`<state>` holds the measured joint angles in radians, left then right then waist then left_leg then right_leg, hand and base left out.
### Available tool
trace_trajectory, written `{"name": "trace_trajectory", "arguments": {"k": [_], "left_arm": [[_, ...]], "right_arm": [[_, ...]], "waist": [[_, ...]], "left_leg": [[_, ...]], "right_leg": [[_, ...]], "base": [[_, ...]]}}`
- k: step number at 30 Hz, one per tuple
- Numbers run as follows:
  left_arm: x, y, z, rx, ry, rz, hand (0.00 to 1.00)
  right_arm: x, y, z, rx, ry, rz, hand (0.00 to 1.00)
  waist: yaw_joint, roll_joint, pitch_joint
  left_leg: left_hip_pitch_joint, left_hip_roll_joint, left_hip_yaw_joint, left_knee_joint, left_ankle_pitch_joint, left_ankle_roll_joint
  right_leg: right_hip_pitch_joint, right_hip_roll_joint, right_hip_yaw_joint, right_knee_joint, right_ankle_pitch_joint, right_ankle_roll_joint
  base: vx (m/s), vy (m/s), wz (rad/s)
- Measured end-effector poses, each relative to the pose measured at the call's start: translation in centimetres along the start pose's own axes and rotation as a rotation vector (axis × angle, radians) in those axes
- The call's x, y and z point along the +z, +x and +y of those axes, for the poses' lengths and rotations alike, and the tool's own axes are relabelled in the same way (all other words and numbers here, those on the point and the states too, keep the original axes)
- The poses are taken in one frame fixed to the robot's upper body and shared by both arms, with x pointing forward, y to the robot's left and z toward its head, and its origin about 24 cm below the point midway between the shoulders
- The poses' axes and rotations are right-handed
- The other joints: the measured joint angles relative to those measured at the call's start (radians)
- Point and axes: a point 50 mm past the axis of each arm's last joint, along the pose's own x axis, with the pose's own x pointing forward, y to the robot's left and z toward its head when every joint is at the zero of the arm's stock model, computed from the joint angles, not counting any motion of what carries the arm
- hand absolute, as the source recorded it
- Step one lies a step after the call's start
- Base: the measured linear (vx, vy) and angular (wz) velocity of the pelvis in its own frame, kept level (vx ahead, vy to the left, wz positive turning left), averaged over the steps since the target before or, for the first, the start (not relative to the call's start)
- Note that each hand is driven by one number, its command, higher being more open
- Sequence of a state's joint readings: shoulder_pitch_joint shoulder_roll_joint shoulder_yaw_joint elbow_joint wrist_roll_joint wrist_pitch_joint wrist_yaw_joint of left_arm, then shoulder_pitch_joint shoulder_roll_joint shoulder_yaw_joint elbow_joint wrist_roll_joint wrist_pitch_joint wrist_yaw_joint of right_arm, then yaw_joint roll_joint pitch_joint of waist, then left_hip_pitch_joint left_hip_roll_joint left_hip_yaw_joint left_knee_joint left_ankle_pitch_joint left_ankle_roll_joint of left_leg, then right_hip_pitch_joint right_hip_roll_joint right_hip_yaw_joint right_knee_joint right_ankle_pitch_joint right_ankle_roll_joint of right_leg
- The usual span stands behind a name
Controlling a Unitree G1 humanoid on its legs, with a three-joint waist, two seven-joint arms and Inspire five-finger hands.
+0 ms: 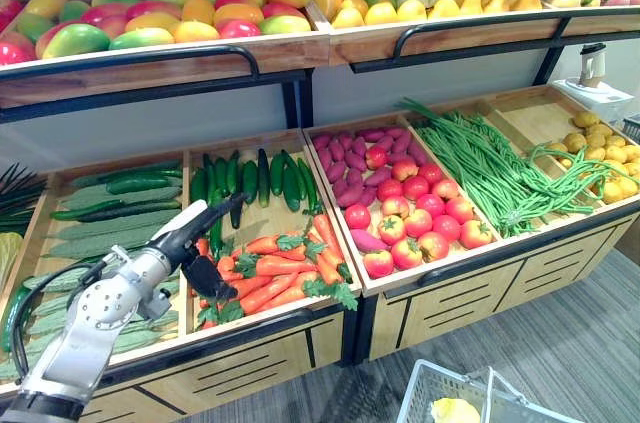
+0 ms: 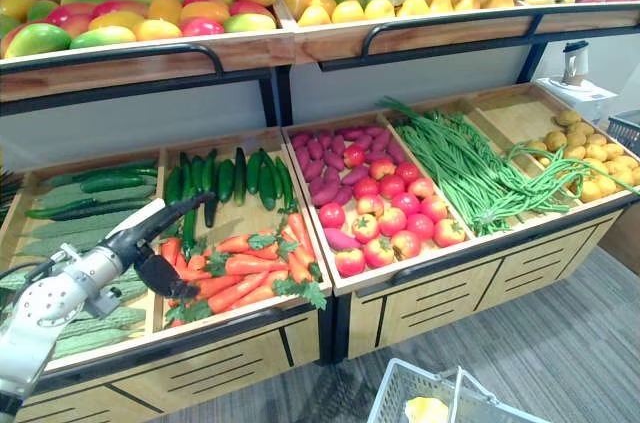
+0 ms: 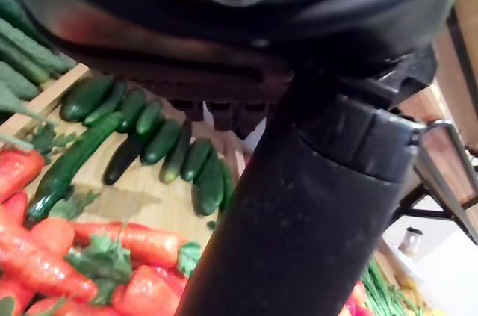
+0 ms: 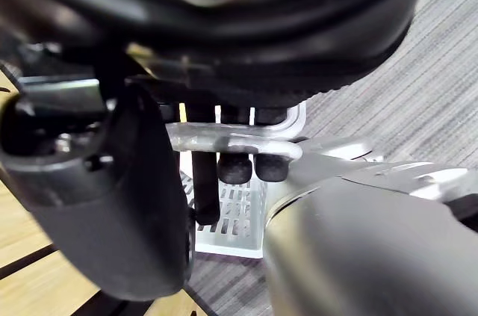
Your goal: Pick vegetable in the basket
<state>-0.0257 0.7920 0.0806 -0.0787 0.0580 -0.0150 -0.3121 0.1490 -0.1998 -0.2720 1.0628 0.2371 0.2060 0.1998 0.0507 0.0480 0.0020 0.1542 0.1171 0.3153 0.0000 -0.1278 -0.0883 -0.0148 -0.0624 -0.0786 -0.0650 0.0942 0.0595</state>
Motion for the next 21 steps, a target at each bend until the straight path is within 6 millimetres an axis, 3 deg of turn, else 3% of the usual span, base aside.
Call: {"name": "trace_trajectory", "arguments": {"k": [14, 21], "left_arm": [[-0.6, 0.7, -2.3, 0.019, 0.024, 0.085, 1.00], [-3.9, 0.9, -2.8, 0.065, 0.093, 0.268, 1.00]], "right_arm": [[-2.0, -0.2, 0.8, 0.023, -0.002, 0.025, 0.00], [-1.7, -0.1, 1.3, 0.038, -0.008, 0.008, 0.00]], "waist": [[0.002, -0.050, -0.036], [-0.003, -0.060, -0.022]], "left_leg": [[-0.001, -0.001, 0.031, -0.009, -0.002, -0.005], [0.001, -0.001, 0.063, -0.010, -0.002, -0.006]], "right_leg": [[0.001, 0.002, 0.017, -0.031, 0.030, -0.001], [-0.013, 0.004, 0.031, -0.031, 0.033, 0.003]], "base": [[-0.03, -0.010, -0.04], [-0.01, -0.014, -0.09]]}}
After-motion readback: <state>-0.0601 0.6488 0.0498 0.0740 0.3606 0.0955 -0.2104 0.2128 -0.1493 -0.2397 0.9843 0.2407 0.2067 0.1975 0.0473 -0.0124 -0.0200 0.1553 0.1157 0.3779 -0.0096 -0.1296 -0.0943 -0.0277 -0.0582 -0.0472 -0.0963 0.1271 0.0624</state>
